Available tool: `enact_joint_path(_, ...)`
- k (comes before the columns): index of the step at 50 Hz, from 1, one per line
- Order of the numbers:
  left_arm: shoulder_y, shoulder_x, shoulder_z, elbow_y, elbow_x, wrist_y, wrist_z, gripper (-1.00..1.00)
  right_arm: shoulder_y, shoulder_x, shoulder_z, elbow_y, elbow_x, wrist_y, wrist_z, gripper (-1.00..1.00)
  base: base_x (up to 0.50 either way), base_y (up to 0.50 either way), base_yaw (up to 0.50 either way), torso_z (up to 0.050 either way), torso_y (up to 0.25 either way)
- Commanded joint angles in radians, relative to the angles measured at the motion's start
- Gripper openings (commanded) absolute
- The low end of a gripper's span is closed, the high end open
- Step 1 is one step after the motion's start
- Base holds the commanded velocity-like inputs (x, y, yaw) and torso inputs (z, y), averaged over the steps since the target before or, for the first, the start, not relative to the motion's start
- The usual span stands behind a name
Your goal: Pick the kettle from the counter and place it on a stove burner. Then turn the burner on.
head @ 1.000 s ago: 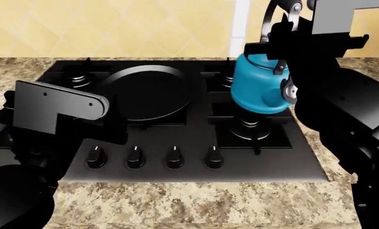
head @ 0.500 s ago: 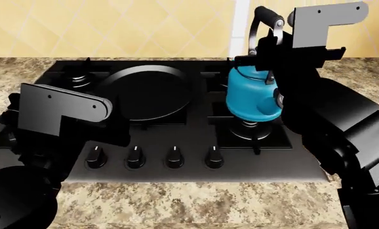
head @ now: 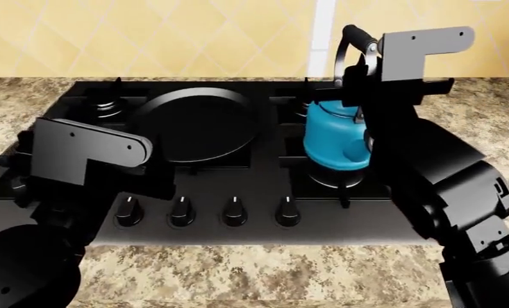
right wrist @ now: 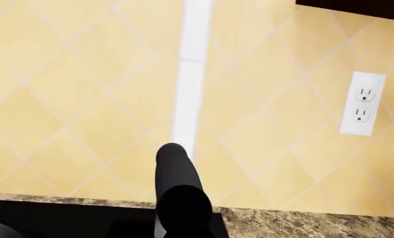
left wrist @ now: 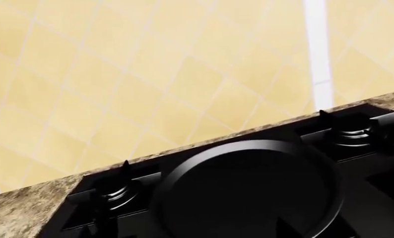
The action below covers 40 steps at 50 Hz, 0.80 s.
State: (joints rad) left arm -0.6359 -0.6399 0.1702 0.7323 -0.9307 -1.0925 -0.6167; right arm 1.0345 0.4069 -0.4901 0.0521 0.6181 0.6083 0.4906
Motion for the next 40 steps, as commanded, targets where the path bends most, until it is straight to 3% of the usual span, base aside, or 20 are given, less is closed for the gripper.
enact_joint_path(1,0.015,-0.003,0.019,-0.028,0.034,0.036,0.019,1.0,-0.006,-0.021,-0.021,0.073,-0.04,-0.046,-0.026,-1.0,0.0,0.0,0.0,0.0,0.0)
enact_joint_path(21,0.021,-0.005,0.028,-0.036,0.041,0.05,0.021,1.0,-0.018,-0.009,-0.04,0.064,-0.027,-0.012,-0.037,-1.0,0.0,0.0,0.0,0.0,0.0)
enact_joint_path(22,0.02,-0.005,0.029,-0.037,0.04,0.049,0.021,1.0,-0.018,-0.008,-0.04,0.06,-0.026,-0.009,-0.036,1.0,0.0,0.0,0.0,0.0,0.0)
enact_joint_path(40,-0.002,0.003,0.045,-0.05,0.039,0.045,0.019,1.0,-0.008,0.002,-0.034,0.049,-0.007,0.005,-0.047,1.0,0.0,0.0,0.0,0.0,0.0)
